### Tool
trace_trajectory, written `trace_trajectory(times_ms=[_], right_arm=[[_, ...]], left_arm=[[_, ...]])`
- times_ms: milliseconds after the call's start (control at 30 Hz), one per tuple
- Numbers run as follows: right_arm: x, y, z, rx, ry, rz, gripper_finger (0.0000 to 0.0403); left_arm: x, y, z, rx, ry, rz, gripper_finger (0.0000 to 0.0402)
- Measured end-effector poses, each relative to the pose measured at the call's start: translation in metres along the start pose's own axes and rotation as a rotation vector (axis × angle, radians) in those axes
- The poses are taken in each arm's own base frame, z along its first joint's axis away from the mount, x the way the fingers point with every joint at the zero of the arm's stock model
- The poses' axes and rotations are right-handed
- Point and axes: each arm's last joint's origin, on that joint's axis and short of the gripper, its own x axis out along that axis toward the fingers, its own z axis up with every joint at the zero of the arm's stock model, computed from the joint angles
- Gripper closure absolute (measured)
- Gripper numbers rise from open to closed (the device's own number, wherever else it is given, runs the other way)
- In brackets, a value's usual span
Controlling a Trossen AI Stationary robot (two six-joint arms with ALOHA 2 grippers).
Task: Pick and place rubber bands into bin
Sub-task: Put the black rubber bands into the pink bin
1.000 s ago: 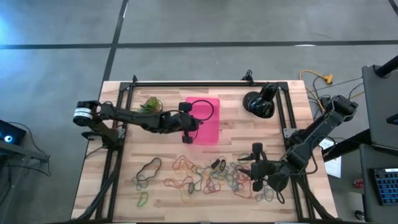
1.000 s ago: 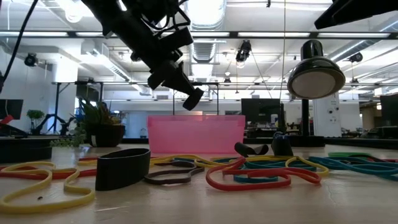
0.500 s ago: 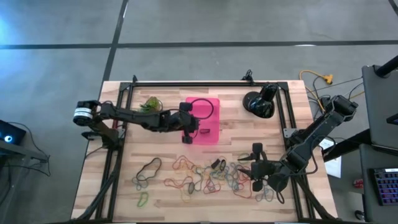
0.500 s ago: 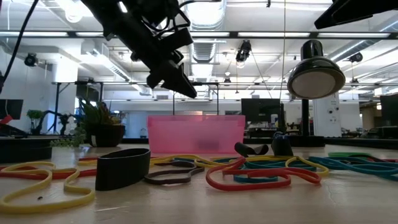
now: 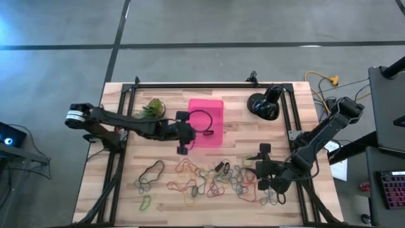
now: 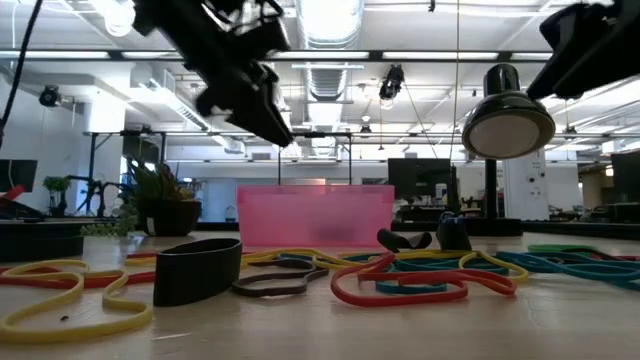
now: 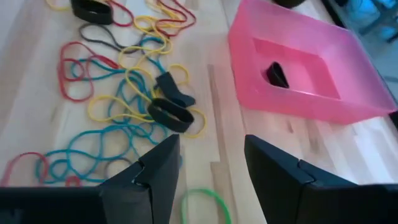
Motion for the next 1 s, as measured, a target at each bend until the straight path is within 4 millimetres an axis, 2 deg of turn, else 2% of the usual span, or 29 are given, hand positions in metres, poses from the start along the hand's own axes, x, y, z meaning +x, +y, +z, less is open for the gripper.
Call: trace_trajectory(times_ms=[100,267,467,667,1000], right_arm=[[0.011,0.002,-0.003,-0.030,-0.022,-0.005,0.0227],[0.045,0.013,-0.005,-0.098,-0.045,0.085,0.0227],[0.078,0.027,-0.002,-0.198,-0.019,0.079,0.0227],[0.101,0.035,0.006,-0.217,0.037,0.132,0.0228],[0.112,0.033,0.006,-0.167,0.088,0.152,0.0248]], left_arm=[[-0.017,-0.015,0.002,-0.017,-0.033,-0.044,0.0306],[-0.041,-0.043,0.002,0.016,-0.094,-0.126,0.0306],[-0.057,-0.068,-0.003,0.075,-0.131,-0.168,0.0307],[-0.062,-0.080,-0.006,0.082,-0.144,-0.168,0.0307],[-0.063,-0.083,-0.007,0.071,-0.143,-0.177,0.0307]])
